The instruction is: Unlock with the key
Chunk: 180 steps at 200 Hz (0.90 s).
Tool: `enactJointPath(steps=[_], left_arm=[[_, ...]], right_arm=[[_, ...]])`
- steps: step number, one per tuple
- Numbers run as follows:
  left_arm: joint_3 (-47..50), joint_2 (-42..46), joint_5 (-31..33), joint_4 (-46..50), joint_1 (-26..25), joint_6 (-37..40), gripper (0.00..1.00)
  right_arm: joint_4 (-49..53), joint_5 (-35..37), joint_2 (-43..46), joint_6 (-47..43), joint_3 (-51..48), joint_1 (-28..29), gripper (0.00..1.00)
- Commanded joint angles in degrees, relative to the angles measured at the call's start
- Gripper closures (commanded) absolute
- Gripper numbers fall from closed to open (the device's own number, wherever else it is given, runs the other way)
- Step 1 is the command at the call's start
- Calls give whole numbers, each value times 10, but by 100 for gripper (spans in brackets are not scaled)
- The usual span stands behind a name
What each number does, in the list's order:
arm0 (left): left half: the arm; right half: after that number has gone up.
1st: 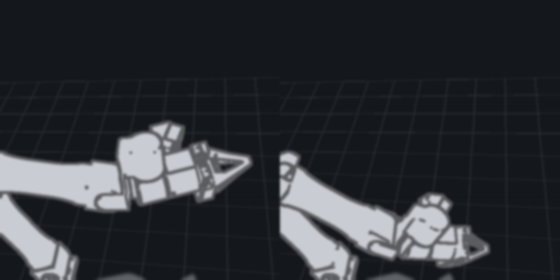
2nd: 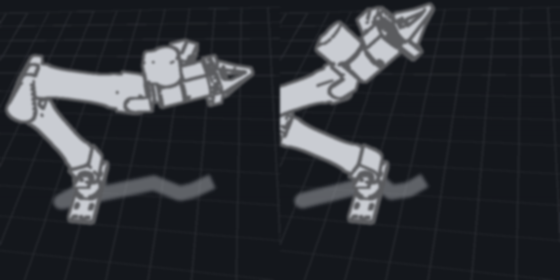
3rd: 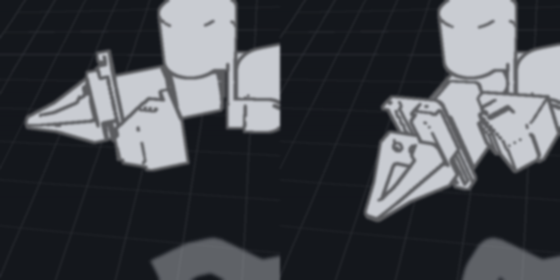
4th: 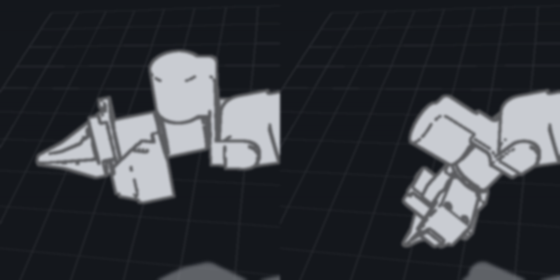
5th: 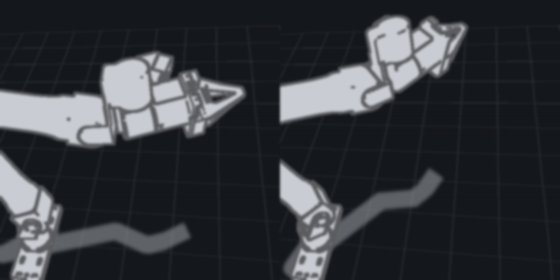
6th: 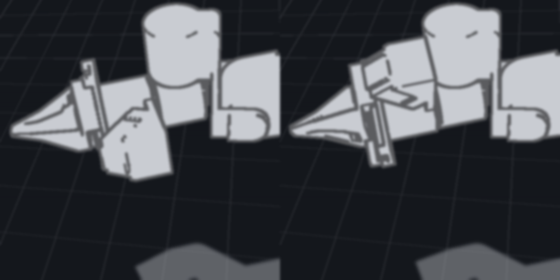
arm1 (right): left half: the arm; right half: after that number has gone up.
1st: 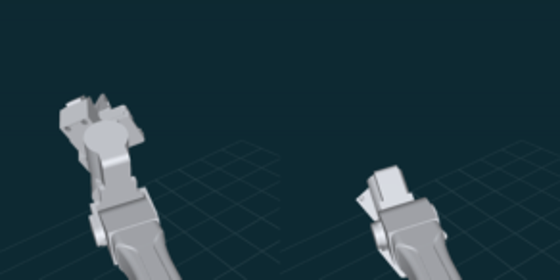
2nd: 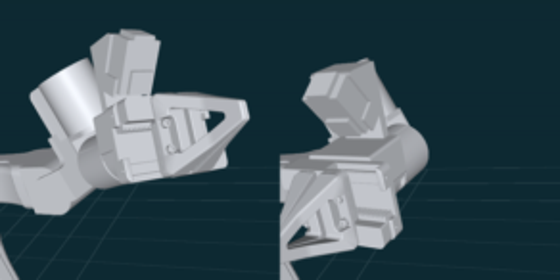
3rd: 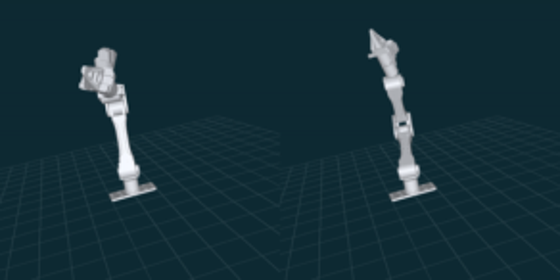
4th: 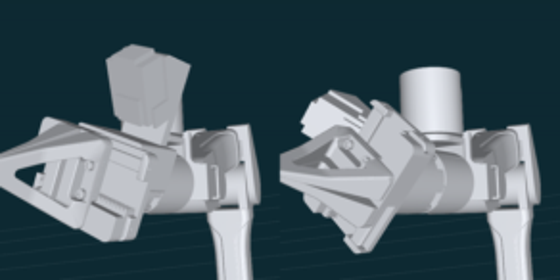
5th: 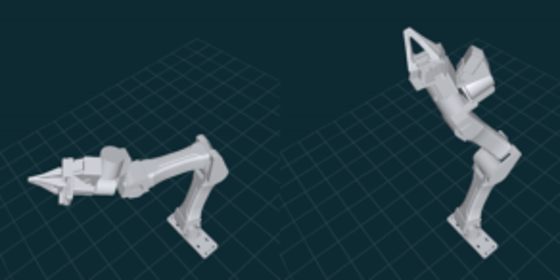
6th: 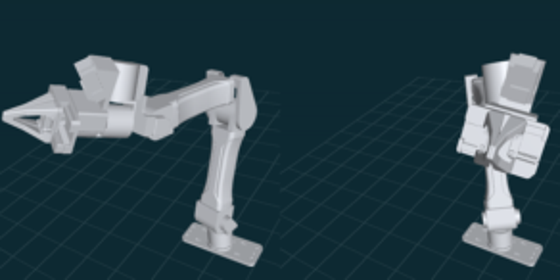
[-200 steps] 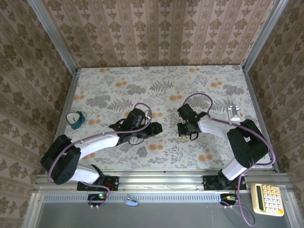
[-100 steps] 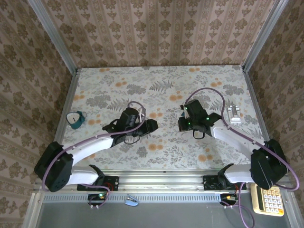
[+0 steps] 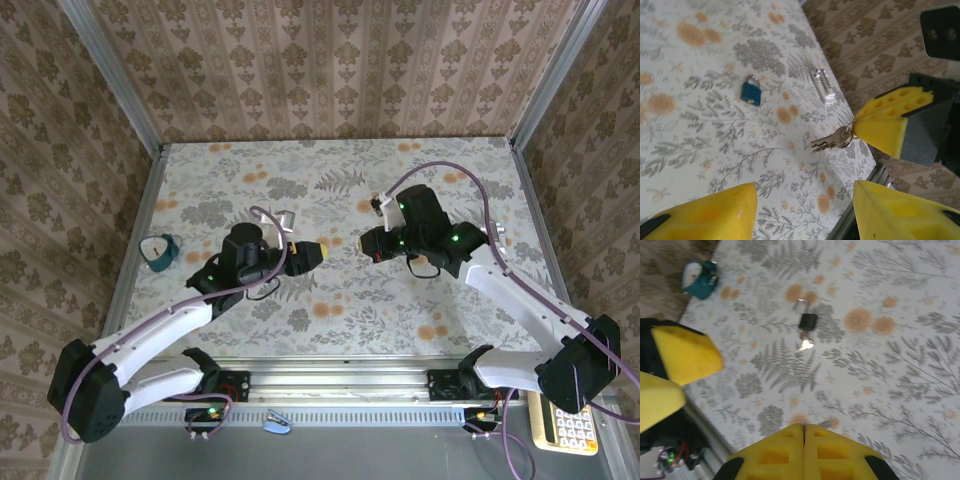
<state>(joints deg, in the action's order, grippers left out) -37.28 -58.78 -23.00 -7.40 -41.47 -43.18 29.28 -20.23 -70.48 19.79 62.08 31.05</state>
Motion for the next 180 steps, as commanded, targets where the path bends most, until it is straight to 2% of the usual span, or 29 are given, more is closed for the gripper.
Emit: enactJointPath(steps=[1, 50, 99, 139, 180], left_arm=[[-4, 33, -33, -45, 3, 84, 43], [34, 61, -63, -136, 0, 104, 27], [12, 15, -107, -161, -13, 96, 27], [0, -31, -135, -218, -33, 73, 26], [-5, -55, -164, -258, -43, 43, 33]], right_arm=[[40, -77, 11, -14, 40, 3, 100], [45, -160, 13, -2, 75, 6, 100], [31, -208, 14, 14, 77, 11, 100], [26, -207, 12, 23, 76, 13, 100], [21, -197, 10, 28, 72, 13, 100]])
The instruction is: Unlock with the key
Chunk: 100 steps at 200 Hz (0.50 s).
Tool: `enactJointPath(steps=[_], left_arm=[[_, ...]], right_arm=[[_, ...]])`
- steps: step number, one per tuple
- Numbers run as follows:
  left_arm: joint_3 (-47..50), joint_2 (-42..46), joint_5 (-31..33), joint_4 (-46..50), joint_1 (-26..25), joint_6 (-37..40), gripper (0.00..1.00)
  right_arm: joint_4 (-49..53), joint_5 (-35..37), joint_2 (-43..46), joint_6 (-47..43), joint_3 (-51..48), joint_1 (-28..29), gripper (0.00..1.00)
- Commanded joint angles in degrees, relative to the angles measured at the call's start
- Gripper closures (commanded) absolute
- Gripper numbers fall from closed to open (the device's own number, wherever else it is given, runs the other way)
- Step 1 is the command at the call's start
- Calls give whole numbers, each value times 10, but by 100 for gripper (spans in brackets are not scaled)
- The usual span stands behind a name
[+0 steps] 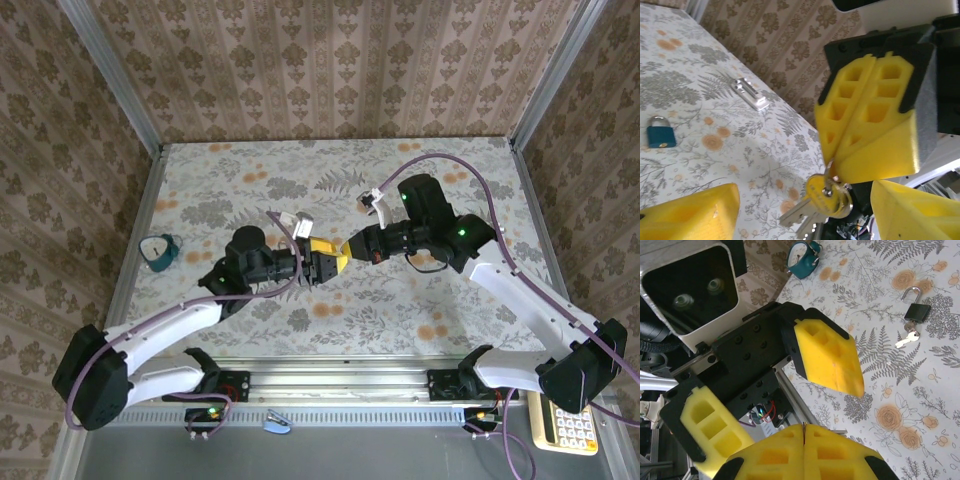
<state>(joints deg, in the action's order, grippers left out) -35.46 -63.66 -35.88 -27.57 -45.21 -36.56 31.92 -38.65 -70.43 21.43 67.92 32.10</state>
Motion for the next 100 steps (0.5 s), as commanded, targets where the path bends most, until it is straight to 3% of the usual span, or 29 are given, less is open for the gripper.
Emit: enactJointPath(steps=[1, 100], left_arm=[[-23, -6, -36, -56, -6, -24, 33], [-12, -2, -39, -54, -13, -33, 60]], right_arm=[[-5, -13, 9, 12, 13, 2, 100], [-1, 26, 11, 24, 20, -8, 100]])
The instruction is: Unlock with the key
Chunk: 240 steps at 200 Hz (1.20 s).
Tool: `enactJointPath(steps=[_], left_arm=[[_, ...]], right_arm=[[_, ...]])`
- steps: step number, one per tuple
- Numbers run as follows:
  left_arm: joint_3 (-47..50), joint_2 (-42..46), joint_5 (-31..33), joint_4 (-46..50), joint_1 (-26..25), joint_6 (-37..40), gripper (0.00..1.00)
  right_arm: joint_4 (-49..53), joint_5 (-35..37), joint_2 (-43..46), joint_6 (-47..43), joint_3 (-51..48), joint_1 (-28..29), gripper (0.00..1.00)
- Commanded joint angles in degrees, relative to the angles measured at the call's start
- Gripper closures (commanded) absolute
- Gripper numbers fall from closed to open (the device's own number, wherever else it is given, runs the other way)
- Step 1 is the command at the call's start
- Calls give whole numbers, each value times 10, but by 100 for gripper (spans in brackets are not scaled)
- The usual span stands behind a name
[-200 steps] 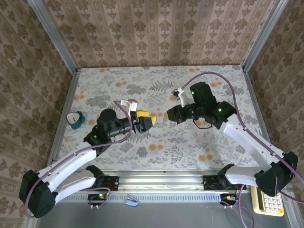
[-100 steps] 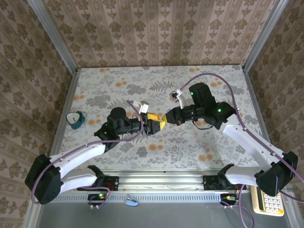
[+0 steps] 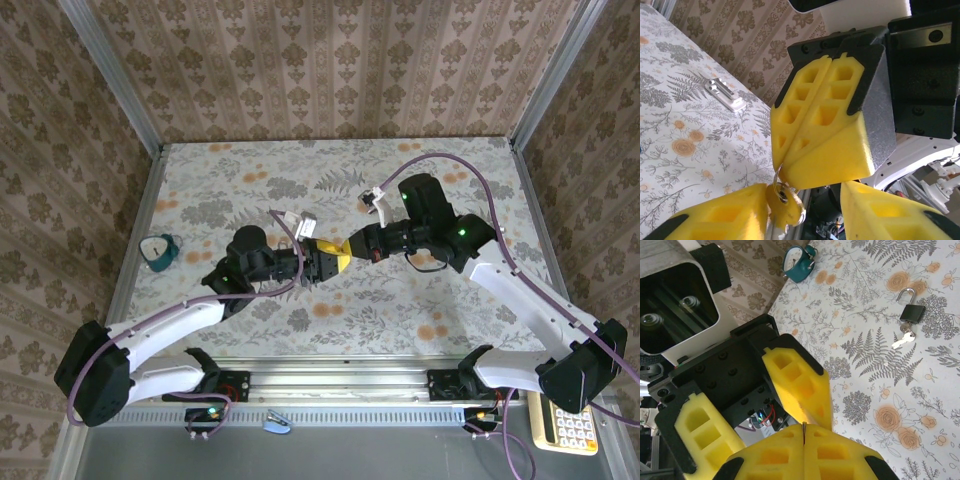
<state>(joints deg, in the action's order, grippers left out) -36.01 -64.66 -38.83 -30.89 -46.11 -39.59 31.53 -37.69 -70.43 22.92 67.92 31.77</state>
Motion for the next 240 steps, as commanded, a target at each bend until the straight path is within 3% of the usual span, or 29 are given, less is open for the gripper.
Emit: enactJointPath(steps=[1, 116, 165, 198, 222, 240], left_arm=[[-6, 8, -9, -21, -4, -3, 60], [6, 23, 10, 17, 0, 6, 65], [8, 34, 15, 40, 4, 10, 85], [11, 49, 28, 67, 9, 14, 85], [9, 62, 36, 91, 11, 22, 94], [4, 69, 40, 110, 13, 28, 99]], right_arm=[[3, 17, 11, 10, 20, -5, 100], [7, 20, 17, 7, 21, -8, 100], [8, 18, 16, 6, 21, -8, 100], [12, 19, 18, 1, 20, -11, 100], [6, 16, 18, 1, 11, -14, 100], [-4, 10, 19, 7, 0, -17, 91]])
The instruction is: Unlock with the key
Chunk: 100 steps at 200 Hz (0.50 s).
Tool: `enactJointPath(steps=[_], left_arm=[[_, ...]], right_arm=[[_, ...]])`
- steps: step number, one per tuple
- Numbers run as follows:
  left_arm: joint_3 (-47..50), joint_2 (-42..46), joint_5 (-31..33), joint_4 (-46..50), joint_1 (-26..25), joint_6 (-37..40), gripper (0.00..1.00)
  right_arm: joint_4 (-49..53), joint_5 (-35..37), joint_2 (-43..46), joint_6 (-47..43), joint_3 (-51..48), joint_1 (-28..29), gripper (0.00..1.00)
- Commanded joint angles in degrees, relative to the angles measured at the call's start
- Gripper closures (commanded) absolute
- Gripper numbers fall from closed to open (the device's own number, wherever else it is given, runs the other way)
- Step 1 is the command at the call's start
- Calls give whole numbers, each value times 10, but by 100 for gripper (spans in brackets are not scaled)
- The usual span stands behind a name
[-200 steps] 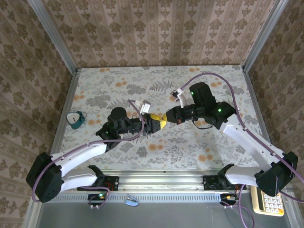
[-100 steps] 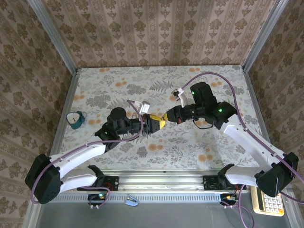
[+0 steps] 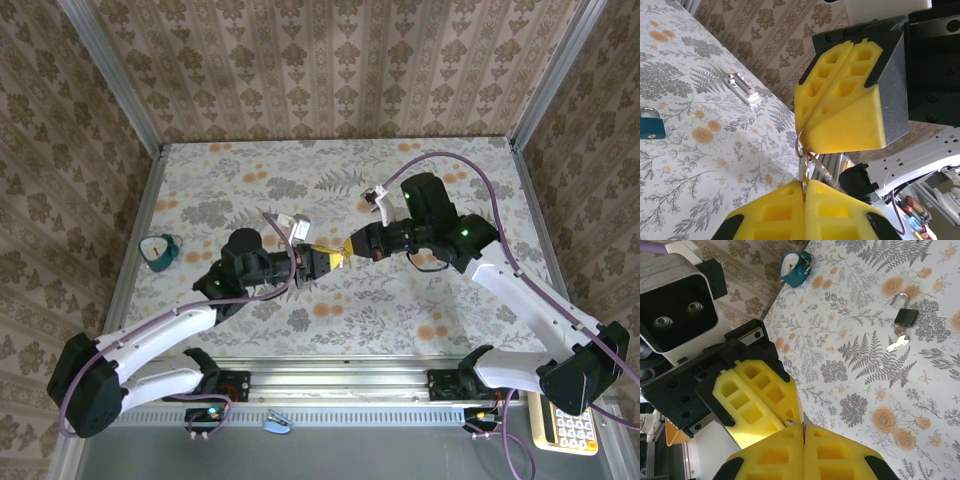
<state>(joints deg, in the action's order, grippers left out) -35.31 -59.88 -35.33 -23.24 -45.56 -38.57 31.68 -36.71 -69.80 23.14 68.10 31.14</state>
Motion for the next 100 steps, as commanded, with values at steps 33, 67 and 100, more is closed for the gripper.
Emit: enactJointPath(steps=[33, 67, 100], left_arm=[[-27, 18, 10, 98, 8, 39, 100], [-74, 2, 10, 202, 9, 74, 100], [-102, -12, -2, 240, 9, 93, 100]], right_arm=[[-37, 5, 23, 17, -30, -25, 69], [-80, -10, 42, 28, -72, -42, 62], [-158, -46, 59, 50, -128, -43, 52]])
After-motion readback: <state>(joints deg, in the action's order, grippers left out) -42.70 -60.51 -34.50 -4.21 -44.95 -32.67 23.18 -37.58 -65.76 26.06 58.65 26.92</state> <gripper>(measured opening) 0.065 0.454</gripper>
